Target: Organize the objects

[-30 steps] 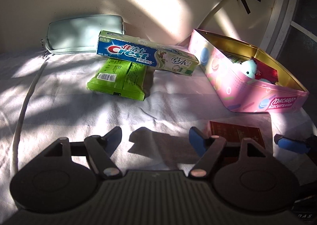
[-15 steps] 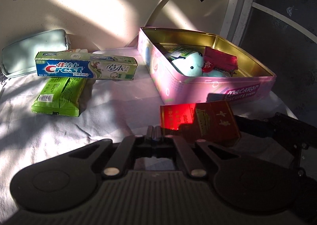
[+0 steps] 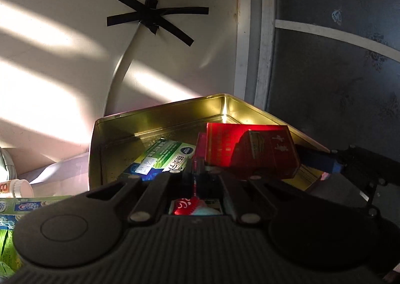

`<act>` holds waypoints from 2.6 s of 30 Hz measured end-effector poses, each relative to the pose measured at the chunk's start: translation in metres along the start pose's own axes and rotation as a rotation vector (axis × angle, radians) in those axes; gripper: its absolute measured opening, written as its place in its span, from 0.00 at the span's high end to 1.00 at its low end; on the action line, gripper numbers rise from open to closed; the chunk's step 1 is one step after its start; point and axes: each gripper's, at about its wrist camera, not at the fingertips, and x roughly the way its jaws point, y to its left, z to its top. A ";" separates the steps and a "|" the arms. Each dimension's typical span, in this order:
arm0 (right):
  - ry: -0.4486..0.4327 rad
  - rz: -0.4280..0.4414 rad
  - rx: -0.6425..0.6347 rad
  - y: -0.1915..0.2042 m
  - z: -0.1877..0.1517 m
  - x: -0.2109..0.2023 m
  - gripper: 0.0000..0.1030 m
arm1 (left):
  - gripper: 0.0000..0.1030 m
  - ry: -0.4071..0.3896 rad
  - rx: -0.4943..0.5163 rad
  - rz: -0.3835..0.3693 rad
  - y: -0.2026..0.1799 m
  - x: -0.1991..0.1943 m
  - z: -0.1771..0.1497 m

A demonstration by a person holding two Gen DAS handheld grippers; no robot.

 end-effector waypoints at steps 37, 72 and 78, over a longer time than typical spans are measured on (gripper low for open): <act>0.016 0.327 -0.232 0.181 0.028 0.013 0.28 | 0.54 0.040 -0.598 0.613 0.278 -0.158 -0.145; 0.222 0.443 -0.274 0.227 0.004 0.011 0.22 | 0.42 0.074 -0.627 0.288 0.250 -0.190 -0.148; 0.383 0.355 -0.245 0.252 0.029 0.108 0.23 | 0.42 0.079 -0.594 0.283 0.219 -0.203 -0.159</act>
